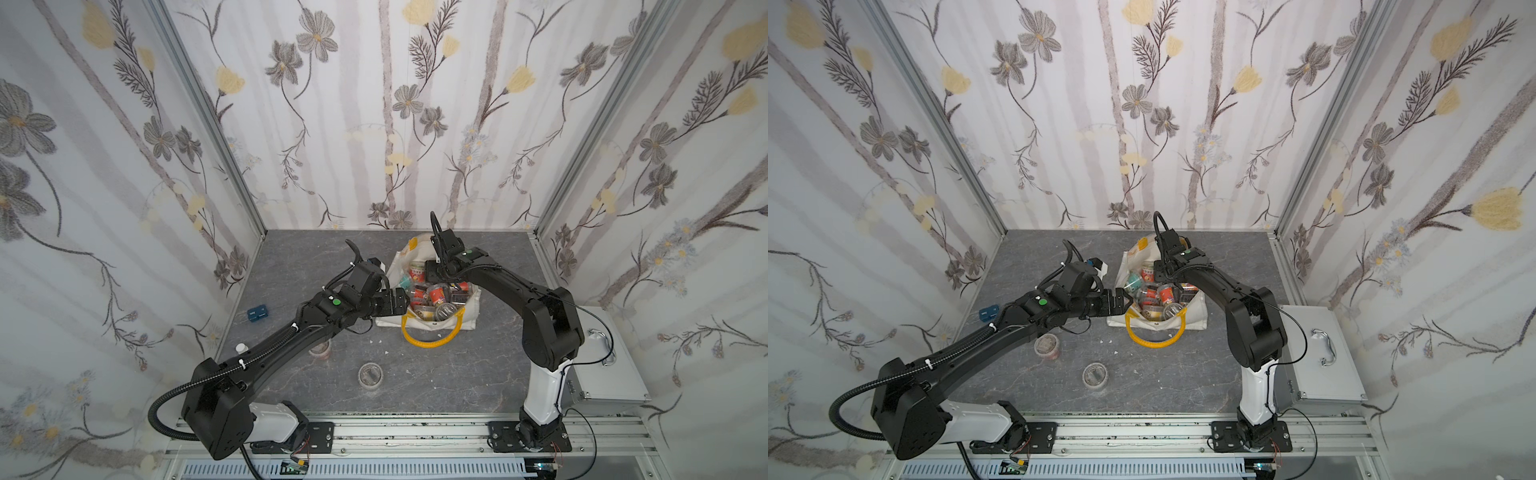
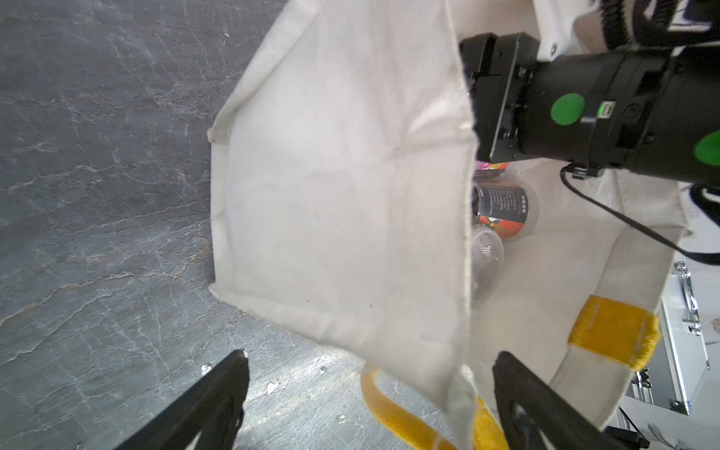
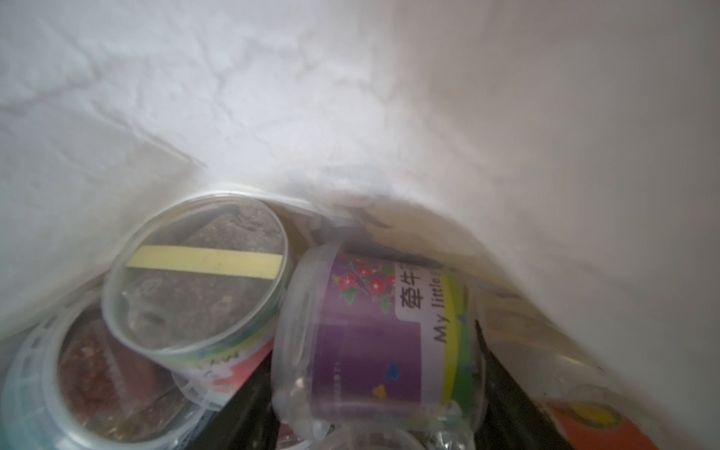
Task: Take out the seed jars from the canvas bag
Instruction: Pick up the seed jar from the canvas bag, then place the seed jar at the center of the board.
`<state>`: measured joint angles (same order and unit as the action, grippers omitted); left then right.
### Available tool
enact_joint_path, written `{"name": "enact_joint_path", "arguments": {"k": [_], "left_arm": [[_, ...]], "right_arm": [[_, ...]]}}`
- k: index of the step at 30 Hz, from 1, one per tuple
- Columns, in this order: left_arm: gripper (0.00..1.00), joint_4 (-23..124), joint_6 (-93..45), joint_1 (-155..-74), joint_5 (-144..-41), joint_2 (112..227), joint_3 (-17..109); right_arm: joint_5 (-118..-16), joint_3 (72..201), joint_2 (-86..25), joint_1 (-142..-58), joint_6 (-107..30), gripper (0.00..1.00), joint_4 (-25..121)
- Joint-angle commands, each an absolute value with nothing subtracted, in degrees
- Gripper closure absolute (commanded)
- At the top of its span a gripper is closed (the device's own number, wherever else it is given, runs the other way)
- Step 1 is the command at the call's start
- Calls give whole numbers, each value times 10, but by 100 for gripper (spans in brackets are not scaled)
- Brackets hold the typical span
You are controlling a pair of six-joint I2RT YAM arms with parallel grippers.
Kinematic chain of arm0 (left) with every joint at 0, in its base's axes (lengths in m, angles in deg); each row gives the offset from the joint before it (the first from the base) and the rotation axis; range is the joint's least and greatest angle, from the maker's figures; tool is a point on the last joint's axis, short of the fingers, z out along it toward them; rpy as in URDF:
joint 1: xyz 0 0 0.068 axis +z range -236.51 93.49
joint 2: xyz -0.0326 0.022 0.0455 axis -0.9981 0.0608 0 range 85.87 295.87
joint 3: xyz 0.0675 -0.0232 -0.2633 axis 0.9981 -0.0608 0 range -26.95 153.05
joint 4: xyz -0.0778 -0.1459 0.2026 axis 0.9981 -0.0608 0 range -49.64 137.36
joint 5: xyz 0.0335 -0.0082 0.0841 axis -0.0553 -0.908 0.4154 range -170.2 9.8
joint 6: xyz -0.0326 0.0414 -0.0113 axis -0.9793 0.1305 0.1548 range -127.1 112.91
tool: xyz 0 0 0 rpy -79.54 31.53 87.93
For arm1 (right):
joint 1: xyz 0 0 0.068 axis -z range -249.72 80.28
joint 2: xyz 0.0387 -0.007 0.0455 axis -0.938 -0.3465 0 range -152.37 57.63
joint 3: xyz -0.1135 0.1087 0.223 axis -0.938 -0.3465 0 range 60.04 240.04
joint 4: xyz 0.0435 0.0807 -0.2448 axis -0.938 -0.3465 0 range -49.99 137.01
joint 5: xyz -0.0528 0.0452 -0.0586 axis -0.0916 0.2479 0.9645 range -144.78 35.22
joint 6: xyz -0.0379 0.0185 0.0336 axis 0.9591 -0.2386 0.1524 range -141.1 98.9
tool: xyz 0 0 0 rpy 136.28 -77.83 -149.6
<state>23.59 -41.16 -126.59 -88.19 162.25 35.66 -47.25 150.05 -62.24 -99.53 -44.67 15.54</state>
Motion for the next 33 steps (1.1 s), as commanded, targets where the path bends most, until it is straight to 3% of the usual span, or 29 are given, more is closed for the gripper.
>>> {"name": "enact_joint_path", "arguments": {"k": [1, 14, 21, 24, 27, 33], "left_arm": [[0, 252, -407, -1265, -856, 1602, 354], [0, 223, -366, -1210, -859, 1544, 388], [0, 235, -340, -1196, -881, 1546, 384], [0, 232, -314, -1194, -903, 1541, 386], [0, 211, -292, -1190, -929, 1536, 391], [0, 165, -324, -1177, -1032, 1508, 364]], "right_arm": [[-483, 1499, -609, -998, -469, 39, 161], [-582, 1435, -409, -1000, -506, 41, 217], [-679, 1297, -217, -976, -530, 42, 212], [-789, 1216, -132, -977, -511, 43, 231], [-867, 1126, -60, -1010, -516, 44, 268], [-926, 965, 14, -1116, -589, 45, 367]]}}
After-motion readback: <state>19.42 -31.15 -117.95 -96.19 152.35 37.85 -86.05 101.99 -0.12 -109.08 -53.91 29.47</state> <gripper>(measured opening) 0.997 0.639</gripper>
